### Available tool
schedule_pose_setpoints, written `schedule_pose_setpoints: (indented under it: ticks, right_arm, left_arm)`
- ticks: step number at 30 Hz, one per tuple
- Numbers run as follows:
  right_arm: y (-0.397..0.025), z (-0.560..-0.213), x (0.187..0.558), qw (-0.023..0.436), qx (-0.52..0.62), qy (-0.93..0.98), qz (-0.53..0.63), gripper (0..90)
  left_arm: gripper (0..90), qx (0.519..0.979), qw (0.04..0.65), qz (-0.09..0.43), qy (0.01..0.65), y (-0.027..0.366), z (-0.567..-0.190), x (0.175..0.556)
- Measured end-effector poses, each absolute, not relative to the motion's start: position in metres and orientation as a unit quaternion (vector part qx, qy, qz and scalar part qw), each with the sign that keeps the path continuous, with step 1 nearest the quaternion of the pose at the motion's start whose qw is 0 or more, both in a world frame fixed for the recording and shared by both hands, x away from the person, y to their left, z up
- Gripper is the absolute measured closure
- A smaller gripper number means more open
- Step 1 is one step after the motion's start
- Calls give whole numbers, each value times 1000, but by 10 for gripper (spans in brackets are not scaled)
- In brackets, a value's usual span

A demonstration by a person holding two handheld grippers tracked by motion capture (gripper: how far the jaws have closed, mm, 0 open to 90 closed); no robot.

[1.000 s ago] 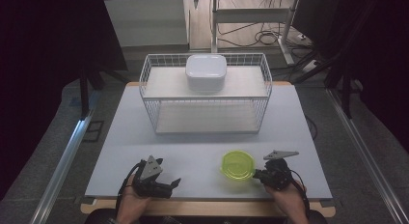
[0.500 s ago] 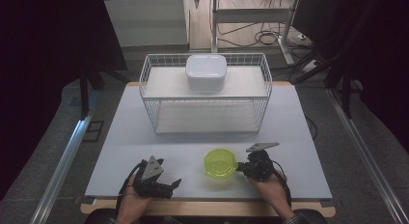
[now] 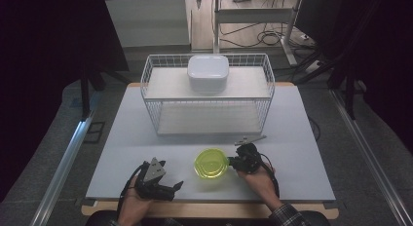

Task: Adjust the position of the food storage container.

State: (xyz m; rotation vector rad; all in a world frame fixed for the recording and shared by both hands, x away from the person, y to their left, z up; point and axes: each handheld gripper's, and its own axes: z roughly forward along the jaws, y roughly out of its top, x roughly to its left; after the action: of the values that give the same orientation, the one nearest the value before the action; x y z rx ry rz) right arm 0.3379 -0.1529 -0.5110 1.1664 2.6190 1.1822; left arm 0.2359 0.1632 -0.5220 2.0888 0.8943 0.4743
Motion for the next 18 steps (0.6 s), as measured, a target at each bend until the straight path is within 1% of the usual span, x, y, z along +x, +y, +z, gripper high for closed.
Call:
schedule_pose_setpoints:
  ticks: [5,10,13,15,18]
  right_arm:
    - [-148,-512,344,23,375,846,378,895]
    - [-155,-511,346,51,375,848,371,871]
    - [-164,-504,345,81,374,846,371,823]
    - [-168,-500,343,90,374,843,375,786]
    - [-176,-494,339,109,372,841,376,688]
  left_arm:
    - [69,827,397,188,352,163,-522,236]
    - [69,827,397,185,353,163,-523,236]
    - [69,827,397,184,353,164,-523,236]
    - [69,827,398,183,353,164,-523,236]
    - [69,826,400,183,354,165,-523,237]
